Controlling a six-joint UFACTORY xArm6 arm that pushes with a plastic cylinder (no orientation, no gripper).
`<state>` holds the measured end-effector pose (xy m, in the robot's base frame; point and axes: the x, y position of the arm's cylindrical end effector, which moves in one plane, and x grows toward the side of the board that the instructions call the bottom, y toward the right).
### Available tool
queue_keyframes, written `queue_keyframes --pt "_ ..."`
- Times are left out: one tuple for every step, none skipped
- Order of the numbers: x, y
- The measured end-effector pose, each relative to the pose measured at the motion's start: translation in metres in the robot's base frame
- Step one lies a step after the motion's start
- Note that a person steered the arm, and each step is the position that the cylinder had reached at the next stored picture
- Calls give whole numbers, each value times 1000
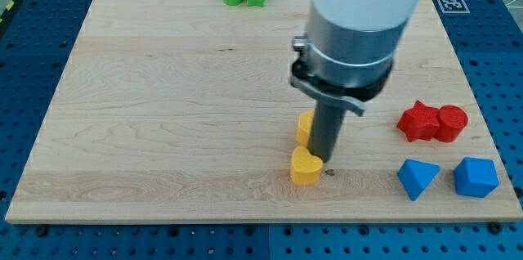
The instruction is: Push the yellow heart towards the left side of the yellow hexagon
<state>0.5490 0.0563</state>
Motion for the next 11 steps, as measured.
queue_keyframes --pt "0 -7" --pt "1 10" --pt "10 21" --pt "25 21" --pt "38 18" --pt "48 -4" --pt "52 -24" --pt "44 -25" --pt "30 -26" --pt "15 -33" --pt "2 -40"
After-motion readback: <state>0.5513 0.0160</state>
